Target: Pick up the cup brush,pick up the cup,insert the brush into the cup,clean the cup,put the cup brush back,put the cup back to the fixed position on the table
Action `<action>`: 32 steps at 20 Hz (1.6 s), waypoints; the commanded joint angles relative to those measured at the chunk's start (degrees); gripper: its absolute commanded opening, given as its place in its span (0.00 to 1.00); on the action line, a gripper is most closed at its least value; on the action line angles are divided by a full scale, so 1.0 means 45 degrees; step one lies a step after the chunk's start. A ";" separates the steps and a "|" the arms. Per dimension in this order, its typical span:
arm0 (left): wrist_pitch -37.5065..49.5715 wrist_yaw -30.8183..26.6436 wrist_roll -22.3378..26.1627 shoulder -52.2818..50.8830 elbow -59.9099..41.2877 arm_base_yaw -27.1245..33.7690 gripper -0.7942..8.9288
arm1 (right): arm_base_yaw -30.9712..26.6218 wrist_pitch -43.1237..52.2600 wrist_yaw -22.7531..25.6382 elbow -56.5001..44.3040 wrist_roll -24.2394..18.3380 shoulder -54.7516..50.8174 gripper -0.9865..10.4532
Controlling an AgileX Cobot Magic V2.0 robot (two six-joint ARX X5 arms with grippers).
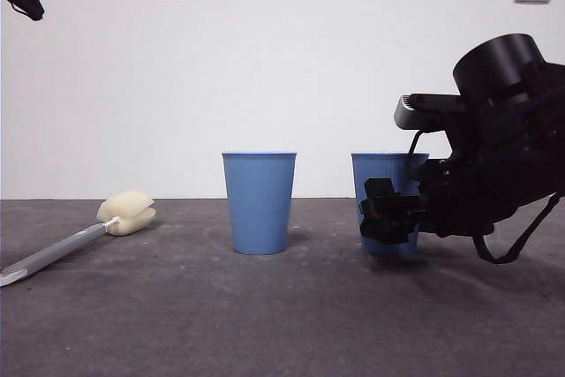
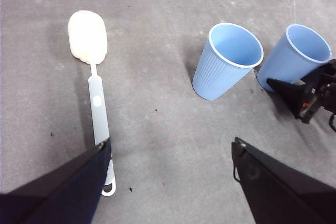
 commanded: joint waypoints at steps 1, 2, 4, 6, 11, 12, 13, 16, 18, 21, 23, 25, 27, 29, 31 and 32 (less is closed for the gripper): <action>0.0015 -0.0005 0.0204 0.0005 -0.0097 0.0000 0.48 | 0.0053 -0.0894 -0.0097 -0.0277 0.0005 -0.0199 0.45; 0.0015 -0.0005 0.0204 0.0005 -0.0097 0.0000 0.48 | 0.0049 -0.1001 -0.0097 -0.0277 0.0000 -0.0389 0.45; 0.0010 -0.0005 0.0204 0.0005 -0.0097 0.0000 0.48 | 0.0039 -0.1243 -0.0097 -0.0277 0.0005 -0.0753 0.47; -0.0005 -0.0005 0.0199 0.0005 -0.0097 0.0000 0.48 | 0.0039 -0.1734 -0.0097 -0.0277 0.0044 -0.1209 0.48; -0.0228 0.0000 0.0199 0.0005 -0.0097 0.0000 0.48 | 0.0058 -0.5576 -0.0092 -0.0277 0.0170 -0.3186 0.48; -0.0301 0.0000 0.0199 0.0005 -0.0097 0.0000 0.48 | 0.0058 -0.6538 -0.0121 -0.0277 0.0398 -0.3740 0.48; -0.0393 0.0005 0.0204 0.0005 -0.0097 0.0000 0.48 | 0.0058 -0.7504 -0.0301 -0.0277 0.0534 -0.4352 0.48; -0.0743 0.0005 0.0311 0.0005 -0.0097 0.0000 0.47 | 0.0063 -1.0477 -0.1384 -0.0277 0.1671 -0.6581 0.47; -0.1039 0.0092 0.0316 0.0005 -0.0097 0.0000 0.47 | 0.0063 -1.2585 -0.2555 -0.0277 0.2317 -0.8398 0.47; -0.1292 0.1282 0.0345 0.0005 -0.0097 0.0000 0.47 | 0.0058 -1.5970 -0.4371 -0.0170 0.2613 -1.1162 0.40; -0.1316 0.1807 0.0340 0.0005 -0.0097 0.0000 0.46 | 0.0058 -1.8132 -0.5119 0.0136 0.2409 -1.2687 0.35; -0.1384 0.2414 0.0345 0.0005 -0.0097 0.0000 0.39 | 0.0058 -1.9754 -0.5459 0.0597 0.2215 -1.3702 0.26; -0.1637 0.2671 0.0389 0.0005 -0.0097 0.0000 0.11 | 0.0058 -2.0856 -0.5527 0.1141 0.1914 -1.4377 0.11; -0.1904 0.2681 0.0549 0.0005 -0.0097 0.0000 0.07 | 0.0058 -2.1556 -0.5527 0.1671 0.1540 -1.4678 0.07; -0.2074 0.2671 0.0729 0.0005 -0.0097 0.0000 0.07 | 0.0058 -2.1842 -0.5508 0.2021 0.1375 -1.4712 0.07; -0.2079 0.2671 0.0729 0.0005 -0.0097 0.0000 0.07 | 0.0058 -2.1891 -0.5474 0.2127 0.1384 -1.4712 0.08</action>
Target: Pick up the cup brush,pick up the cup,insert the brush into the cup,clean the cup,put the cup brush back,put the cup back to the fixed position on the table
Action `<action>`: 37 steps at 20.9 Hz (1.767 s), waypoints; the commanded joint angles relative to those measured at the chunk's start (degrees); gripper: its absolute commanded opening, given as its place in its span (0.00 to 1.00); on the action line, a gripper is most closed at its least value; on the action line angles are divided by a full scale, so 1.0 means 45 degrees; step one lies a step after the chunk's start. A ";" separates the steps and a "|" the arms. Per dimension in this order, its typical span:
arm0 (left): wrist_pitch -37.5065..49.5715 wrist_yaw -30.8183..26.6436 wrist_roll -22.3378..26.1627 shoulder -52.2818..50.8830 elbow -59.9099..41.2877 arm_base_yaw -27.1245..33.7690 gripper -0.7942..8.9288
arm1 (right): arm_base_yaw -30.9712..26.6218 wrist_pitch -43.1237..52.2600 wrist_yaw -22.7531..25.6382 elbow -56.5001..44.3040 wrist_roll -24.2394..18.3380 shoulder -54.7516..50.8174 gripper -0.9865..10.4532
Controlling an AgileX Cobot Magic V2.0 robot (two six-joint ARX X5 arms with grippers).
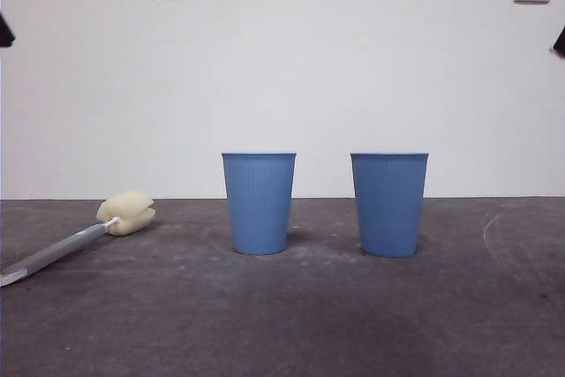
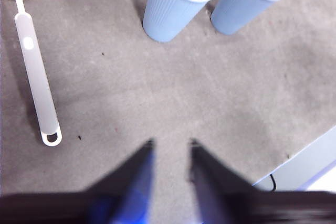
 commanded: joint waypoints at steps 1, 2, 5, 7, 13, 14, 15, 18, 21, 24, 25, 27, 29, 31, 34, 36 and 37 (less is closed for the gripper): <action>0.0010 0.0039 0.0267 -0.0005 -0.0097 0.0000 0.07 | 0.0019 -0.0068 0.0034 0.0194 -0.0233 0.0058 0.08; 0.0010 0.0039 0.0262 -0.0005 -0.0097 0.0000 0.08 | 0.0019 -0.0063 0.0039 0.0228 -0.0233 0.0068 0.08; 0.0010 -0.0063 0.0253 -0.0005 -0.0092 0.0005 0.08 | 0.0019 -0.0058 0.0189 0.0282 -0.0248 0.0068 0.09; 0.0015 -0.0053 0.0253 -0.0005 -0.0092 0.0005 0.08 | 0.0019 -0.0063 0.0534 0.0287 -0.0248 0.0068 0.09; 0.0058 -0.0063 0.0253 0.0019 0.0000 0.0005 0.08 | 0.0019 -0.0063 0.2055 0.0287 -0.0243 0.0068 0.09; 0.0301 -0.0049 0.0243 0.0039 0.0000 0.0005 0.08 | 0.0019 -0.0063 0.2356 0.0287 -0.0248 0.0068 0.09; 0.0622 -0.0107 0.0345 0.0063 0.0000 0.0005 0.08 | 0.0019 -0.0063 0.2628 0.0287 -0.0243 0.0068 0.09; 0.1715 -0.0612 0.1409 0.0194 0.0000 0.0024 0.08 | 0.0019 -0.0063 0.3473 0.0287 -0.0248 0.0068 0.09; 0.3599 -0.2191 0.2837 0.0306 -0.0039 0.0010 0.08 | 0.0019 -0.0068 0.4061 0.0287 -0.0243 0.0068 0.09; 0.5207 -0.4847 0.4362 -0.0223 -0.0160 0.0335 0.08 | 0.0019 -0.0073 0.4439 0.0287 -0.0243 0.0068 0.09; 0.6008 -0.5217 0.4711 -0.0578 -0.0408 0.0612 0.08 | 0.0019 -0.0068 0.4439 0.0287 -0.0248 0.0068 0.09; 0.8024 -0.5231 0.4799 -0.1647 -0.1472 0.1345 0.08 | 0.0019 -0.0068 0.4444 0.0287 -0.0243 0.0068 0.09; 0.9602 -0.5260 0.4619 -0.2803 -0.2895 0.2195 0.08 | 0.0019 -0.0068 0.4439 0.0287 -0.0248 0.0068 0.09; 1.0064 -0.5260 0.4352 -0.3725 -0.3997 0.2807 0.08 | 0.0019 -0.0068 0.4439 0.0287 -0.0243 0.0068 0.09; 0.9904 -0.5255 0.4201 -0.4707 -0.5144 0.3235 0.08 | 0.0015 -0.0068 0.4488 0.0287 -0.0243 0.0068 0.09; 0.9797 -0.5260 0.4192 -0.5387 -0.5892 0.3434 0.08 | 0.0015 -0.0068 0.4483 0.0287 -0.0243 0.0068 0.09; 0.9811 -0.5255 0.4104 -0.5751 -0.6300 0.3526 0.08 | 0.0015 -0.0068 0.4483 0.0287 -0.0243 0.0068 0.09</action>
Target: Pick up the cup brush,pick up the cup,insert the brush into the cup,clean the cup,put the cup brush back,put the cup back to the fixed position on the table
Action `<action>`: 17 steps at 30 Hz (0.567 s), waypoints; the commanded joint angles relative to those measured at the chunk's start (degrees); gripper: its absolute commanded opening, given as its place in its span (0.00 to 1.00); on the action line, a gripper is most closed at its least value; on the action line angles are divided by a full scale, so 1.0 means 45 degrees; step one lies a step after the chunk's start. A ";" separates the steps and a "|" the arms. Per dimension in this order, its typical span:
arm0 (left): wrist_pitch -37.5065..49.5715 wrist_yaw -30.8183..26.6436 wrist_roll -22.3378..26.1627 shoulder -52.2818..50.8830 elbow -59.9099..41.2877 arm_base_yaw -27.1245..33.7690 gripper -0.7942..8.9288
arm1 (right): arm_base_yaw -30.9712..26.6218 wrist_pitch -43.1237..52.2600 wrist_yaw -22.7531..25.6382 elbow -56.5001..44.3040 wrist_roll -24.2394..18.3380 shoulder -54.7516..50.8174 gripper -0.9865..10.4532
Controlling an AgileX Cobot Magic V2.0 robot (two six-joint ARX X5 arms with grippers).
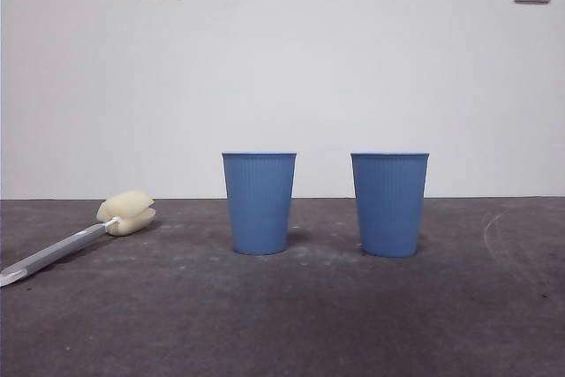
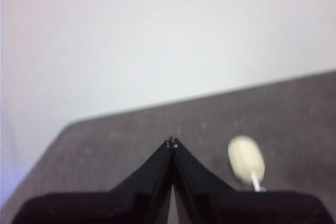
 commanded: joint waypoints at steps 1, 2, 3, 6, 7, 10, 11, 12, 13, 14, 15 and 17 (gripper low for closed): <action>0.0019 0.0000 -0.0325 -0.0952 -0.1117 0.0248 0.08 | 0.0015 0.0024 0.0044 0.0068 -0.0053 -0.0010 0.09; 0.0019 -0.0005 -0.0495 -0.1253 -0.1447 0.0291 0.08 | 0.0015 0.0024 0.0044 0.0068 -0.0053 -0.0010 0.09; 0.0015 -0.0005 -0.0670 -0.1603 -0.1821 0.0325 0.08 | 0.0015 0.0024 0.0053 0.0068 -0.0053 -0.0010 0.09; -0.0058 -0.0005 -0.1073 -0.2448 -0.2739 0.0335 0.08 | 0.0015 0.0024 0.0117 0.0068 -0.0053 -0.0010 0.09; -0.0194 -0.0005 -0.1205 -0.2696 -0.2973 0.0335 0.08 | 0.0015 0.0024 0.0131 0.0068 -0.0053 -0.0010 0.09; -0.1103 0.0000 -0.1511 -0.3342 -0.3385 0.0335 0.08 | 0.0015 0.0024 0.0131 0.0068 -0.0058 -0.0010 0.09; -0.1418 0.0005 -0.1603 -0.3536 -0.3478 0.0335 0.08 | 0.0015 0.0024 0.0136 0.0068 -0.0053 -0.0010 0.09; -0.1880 0.0000 -0.1734 -0.3789 -0.3551 0.0335 0.08 | 0.0015 0.0024 0.0131 0.0068 -0.0053 -0.0010 0.09; -0.2336 0.0005 -0.1851 -0.3978 -0.3599 0.0335 0.08 | 0.0015 0.0024 0.0131 0.0068 -0.0053 -0.0010 0.09; -0.2535 -0.0005 -0.1928 -0.3915 -0.3619 0.0335 0.08 | 0.0015 0.0034 0.0136 0.0068 -0.0053 -0.0010 0.09; -0.2467 0.0146 -0.1948 -0.3929 -0.3609 0.0335 0.08 | 0.0015 0.0024 0.0136 0.0068 -0.0053 0.0000 0.09; -0.2526 0.0549 -0.2030 -0.3929 -0.3609 0.0335 0.08 | 0.0015 0.0024 0.0131 0.0073 -0.0053 -0.0005 0.09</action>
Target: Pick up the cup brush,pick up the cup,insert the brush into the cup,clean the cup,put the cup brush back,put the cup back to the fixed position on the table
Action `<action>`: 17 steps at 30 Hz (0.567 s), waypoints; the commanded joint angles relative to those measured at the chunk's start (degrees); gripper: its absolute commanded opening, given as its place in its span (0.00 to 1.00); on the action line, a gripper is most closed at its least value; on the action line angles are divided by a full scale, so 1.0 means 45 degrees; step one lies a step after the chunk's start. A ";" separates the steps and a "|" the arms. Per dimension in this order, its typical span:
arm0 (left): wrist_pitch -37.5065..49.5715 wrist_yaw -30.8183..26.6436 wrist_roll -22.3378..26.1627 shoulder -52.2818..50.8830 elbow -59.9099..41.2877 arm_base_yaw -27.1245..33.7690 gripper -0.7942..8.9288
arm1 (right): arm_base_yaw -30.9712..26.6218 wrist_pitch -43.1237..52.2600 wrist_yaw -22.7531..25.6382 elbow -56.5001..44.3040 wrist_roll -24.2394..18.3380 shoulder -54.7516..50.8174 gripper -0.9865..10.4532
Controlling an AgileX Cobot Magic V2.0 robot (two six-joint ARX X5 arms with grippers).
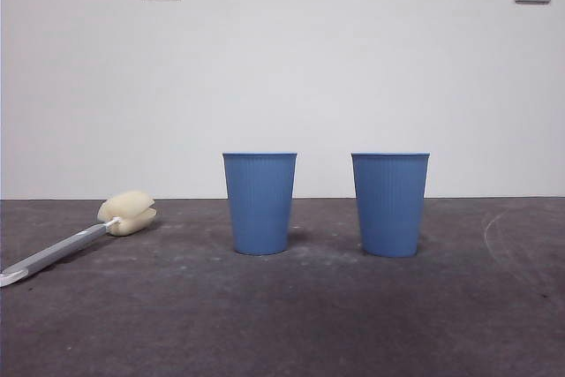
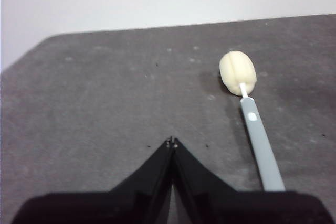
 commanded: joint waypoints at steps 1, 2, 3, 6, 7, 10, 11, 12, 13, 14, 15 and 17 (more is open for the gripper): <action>0.0063 0.0583 -0.0593 -0.0034 -0.0102 0.0039 0.08 | 0.0015 0.0029 0.0010 0.0063 -0.0053 -0.0005 0.09; 0.0068 0.0816 -0.0719 -0.0034 -0.0097 0.0039 0.08 | 0.0010 0.0029 0.0019 0.0063 -0.0053 -0.0005 0.09; 0.0063 0.0923 -0.0709 -0.0029 -0.0097 0.0039 0.08 | 0.0010 0.0034 0.0034 0.0063 -0.0053 0.0000 0.09; 0.0063 0.0865 -0.0709 -0.0024 -0.0097 0.0058 0.08 | 0.0010 0.0029 0.0112 0.0063 -0.0053 0.0000 0.09; 0.0063 0.0869 -0.0709 -0.0019 -0.0097 0.0058 0.08 | 0.0010 0.0029 0.0151 0.0063 -0.0053 0.0000 0.09; 0.0063 0.0869 -0.0709 0.0058 -0.0097 0.0058 0.08 | 0.0010 0.0029 0.0155 0.0063 -0.0053 0.0000 0.09; 0.0063 0.0869 -0.0704 0.0092 -0.0097 0.0058 0.08 | 0.0010 0.0029 0.0155 0.0063 -0.0053 0.0000 0.09; 0.0063 0.0865 -0.0709 0.0121 -0.0097 0.0058 0.08 | 0.0010 0.0029 0.0155 0.0063 -0.0053 0.0000 0.09; 0.0063 0.0869 -0.0709 0.0151 -0.0097 0.0058 0.08 | 0.0010 0.0029 0.0155 0.0063 -0.0053 0.0000 0.09; 0.0063 0.0869 -0.0704 0.0199 -0.0097 0.0058 0.08 | 0.0010 0.0029 0.0155 0.0063 -0.0053 0.0000 0.09; 0.0063 0.0869 -0.0704 0.0238 -0.0097 0.0058 0.08 | 0.0010 0.0029 0.0155 0.0063 -0.0053 0.0000 0.09; 0.0063 0.0869 -0.0709 0.0340 -0.0097 0.0058 0.08 | 0.0010 0.0029 0.0155 0.0063 -0.0053 0.0000 0.09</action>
